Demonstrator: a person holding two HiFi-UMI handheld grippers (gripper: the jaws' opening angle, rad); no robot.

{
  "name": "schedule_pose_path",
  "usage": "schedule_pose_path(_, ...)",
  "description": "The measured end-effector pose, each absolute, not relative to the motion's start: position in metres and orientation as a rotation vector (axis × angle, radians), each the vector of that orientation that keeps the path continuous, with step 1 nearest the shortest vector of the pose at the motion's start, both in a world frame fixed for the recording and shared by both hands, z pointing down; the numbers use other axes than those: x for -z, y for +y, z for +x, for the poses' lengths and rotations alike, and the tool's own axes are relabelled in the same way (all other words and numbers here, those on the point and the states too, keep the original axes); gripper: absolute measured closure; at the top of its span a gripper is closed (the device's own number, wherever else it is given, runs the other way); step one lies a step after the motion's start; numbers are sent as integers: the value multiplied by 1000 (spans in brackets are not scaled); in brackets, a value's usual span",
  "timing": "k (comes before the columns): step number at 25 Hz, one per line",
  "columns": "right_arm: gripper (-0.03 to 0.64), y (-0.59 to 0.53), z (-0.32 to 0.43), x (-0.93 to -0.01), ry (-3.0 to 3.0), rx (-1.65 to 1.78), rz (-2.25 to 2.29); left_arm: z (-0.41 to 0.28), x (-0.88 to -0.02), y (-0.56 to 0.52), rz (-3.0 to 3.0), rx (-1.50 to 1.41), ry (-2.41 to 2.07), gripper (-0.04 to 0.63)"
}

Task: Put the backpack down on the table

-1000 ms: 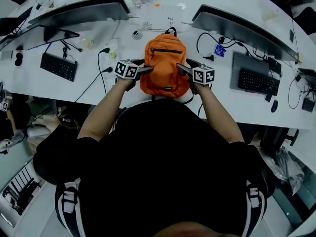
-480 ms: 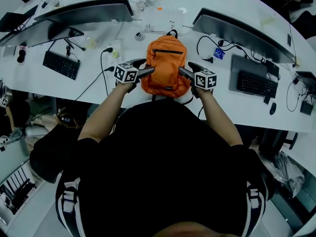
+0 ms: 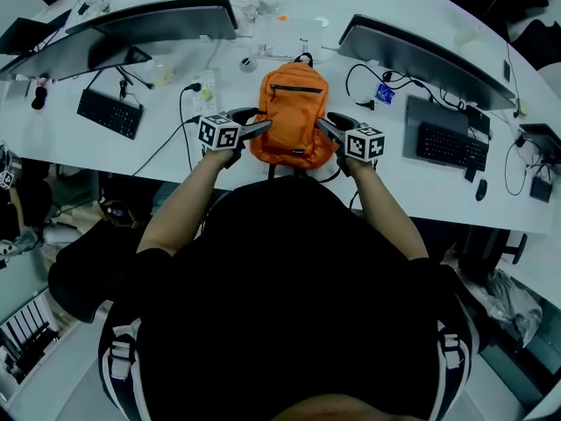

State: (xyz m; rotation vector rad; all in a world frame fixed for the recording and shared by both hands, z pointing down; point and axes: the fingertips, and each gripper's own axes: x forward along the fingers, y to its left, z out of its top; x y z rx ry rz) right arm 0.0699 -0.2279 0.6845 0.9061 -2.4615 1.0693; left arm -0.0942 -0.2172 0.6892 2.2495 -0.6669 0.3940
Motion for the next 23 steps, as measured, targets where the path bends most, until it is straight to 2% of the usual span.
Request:
schedule_pose_path(17, 482, -178, 40, -667, -2505, -1049, 810, -87, -681, -171, 2259, -390, -588, 328)
schedule_pose_path(23, 505, -156, 24, -671, -2502, -1050, 774, -87, -683, -155, 2267, -403, -555, 359)
